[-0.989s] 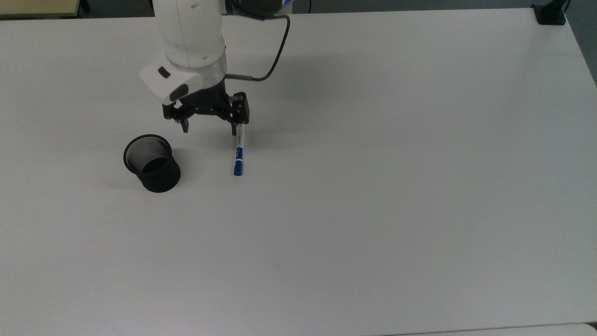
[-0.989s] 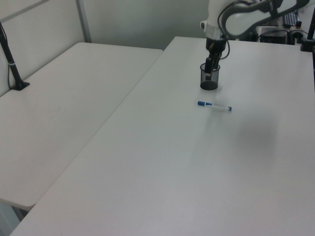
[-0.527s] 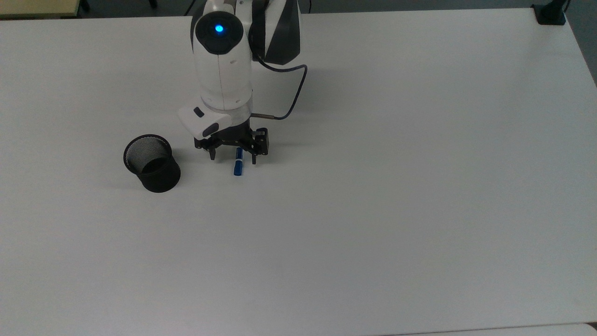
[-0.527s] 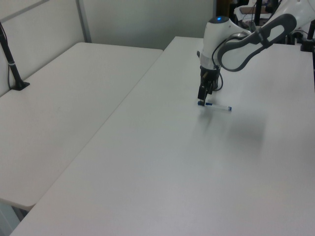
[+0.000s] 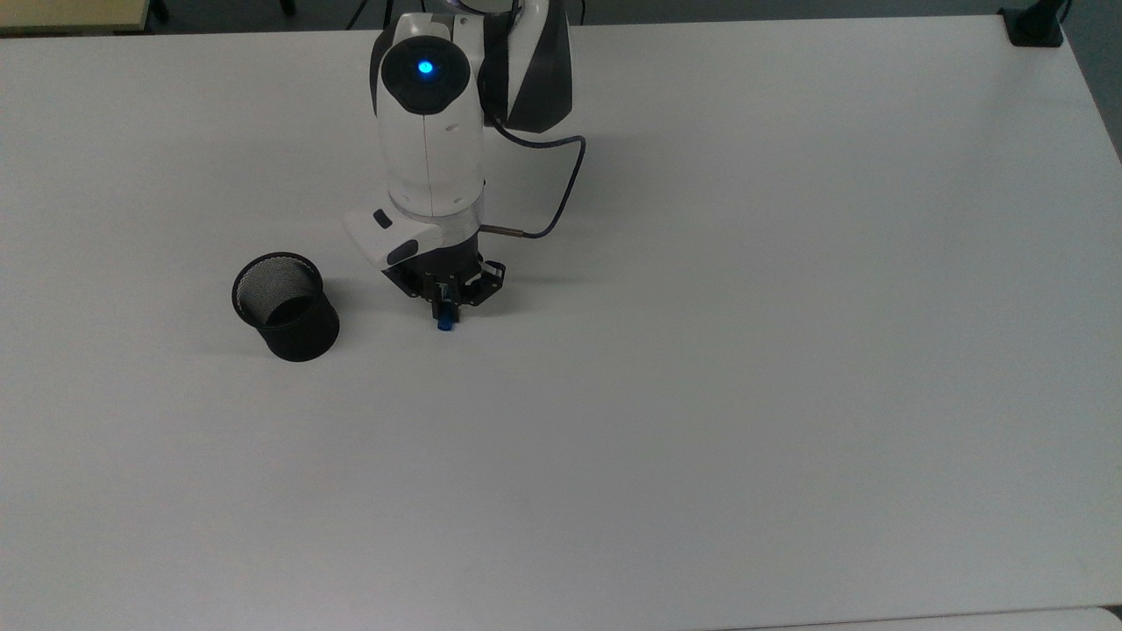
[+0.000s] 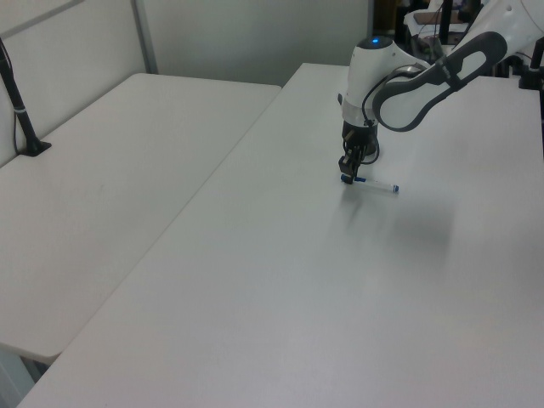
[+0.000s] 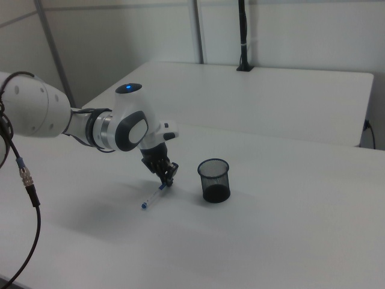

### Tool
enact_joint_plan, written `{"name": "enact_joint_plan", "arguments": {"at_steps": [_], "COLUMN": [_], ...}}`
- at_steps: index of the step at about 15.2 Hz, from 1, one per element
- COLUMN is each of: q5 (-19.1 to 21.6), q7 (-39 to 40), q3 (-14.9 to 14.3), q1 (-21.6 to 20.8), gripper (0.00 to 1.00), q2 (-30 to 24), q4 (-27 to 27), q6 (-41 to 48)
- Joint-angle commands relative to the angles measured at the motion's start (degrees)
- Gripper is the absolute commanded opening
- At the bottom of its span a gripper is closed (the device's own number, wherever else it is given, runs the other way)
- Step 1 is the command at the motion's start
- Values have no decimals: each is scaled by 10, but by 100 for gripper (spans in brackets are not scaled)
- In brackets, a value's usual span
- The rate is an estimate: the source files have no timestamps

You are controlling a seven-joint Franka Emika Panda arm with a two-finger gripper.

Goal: Insert the marker
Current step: 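Carry the marker over the black mesh cup and lower it in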

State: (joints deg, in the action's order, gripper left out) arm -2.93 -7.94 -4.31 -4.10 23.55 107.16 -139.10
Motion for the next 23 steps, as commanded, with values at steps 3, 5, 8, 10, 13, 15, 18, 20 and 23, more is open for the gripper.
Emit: {"name": "enact_joint_plan", "arguments": {"at_steps": [3,5,8,10,13,15,18,20,23], "q5": [-2,-1,-1,1,2,2,1,1,0], "q7": [-9,-7,-2,19,38,46,48,49,49], "q3": [-2,-2,-3,-3,-3,-3,-3,-3,-3], "q1": [28,50,80,104,126,139,143,142,136], "gripper": [0,0,0,0,0,0,0,0,0], "q2": [-91,-118,-145,-143,-125,-104,-70,-62,-53], "q4": [10,8,10,16,24,24,29,45,87], "q6": [-3,-9,-76,-144,-244,-282,-355,-398,-476]}}
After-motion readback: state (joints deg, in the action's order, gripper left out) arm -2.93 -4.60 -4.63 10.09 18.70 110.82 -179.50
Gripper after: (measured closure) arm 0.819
